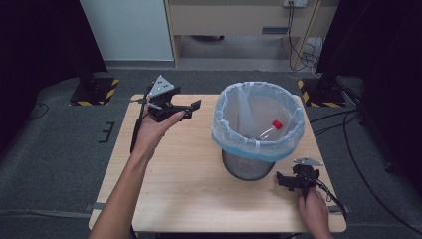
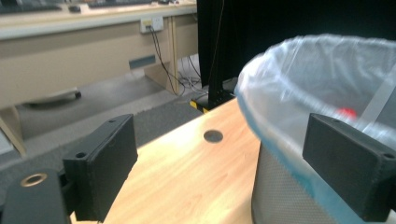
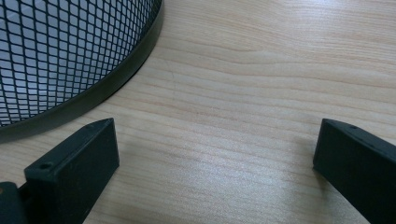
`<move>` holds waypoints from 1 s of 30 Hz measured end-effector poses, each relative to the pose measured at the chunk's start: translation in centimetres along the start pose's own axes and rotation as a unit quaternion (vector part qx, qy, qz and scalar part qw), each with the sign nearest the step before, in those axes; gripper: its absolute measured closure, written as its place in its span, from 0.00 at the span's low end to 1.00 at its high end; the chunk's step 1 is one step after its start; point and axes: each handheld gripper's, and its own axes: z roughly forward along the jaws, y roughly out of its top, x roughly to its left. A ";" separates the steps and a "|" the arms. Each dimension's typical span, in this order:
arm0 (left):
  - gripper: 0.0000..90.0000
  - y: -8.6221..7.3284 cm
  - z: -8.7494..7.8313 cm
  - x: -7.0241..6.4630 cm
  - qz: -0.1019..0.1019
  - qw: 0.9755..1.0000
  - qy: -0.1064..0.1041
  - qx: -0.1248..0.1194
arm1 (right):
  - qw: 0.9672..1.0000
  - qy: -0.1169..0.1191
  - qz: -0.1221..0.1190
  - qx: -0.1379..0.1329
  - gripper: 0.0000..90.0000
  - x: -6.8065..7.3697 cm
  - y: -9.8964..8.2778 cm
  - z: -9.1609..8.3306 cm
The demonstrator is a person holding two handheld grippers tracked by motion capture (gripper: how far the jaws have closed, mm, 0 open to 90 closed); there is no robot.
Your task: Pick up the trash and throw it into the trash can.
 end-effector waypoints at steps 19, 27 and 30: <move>0.04 -9.9 3.8 0.0 -0.007 0.994 0.009 0.107 | 1.000 0.000 0.001 0.000 0.00 0.0 0.0 0.0; 0.04 -12.9 4.2 0.4 -0.017 0.990 0.013 0.140 | 1.000 0.000 0.001 0.000 0.00 0.0 0.0 0.0; 0.04 -14.0 4.2 0.7 -0.020 0.988 0.015 0.152 | 1.000 0.000 0.001 0.000 0.00 0.0 0.0 0.0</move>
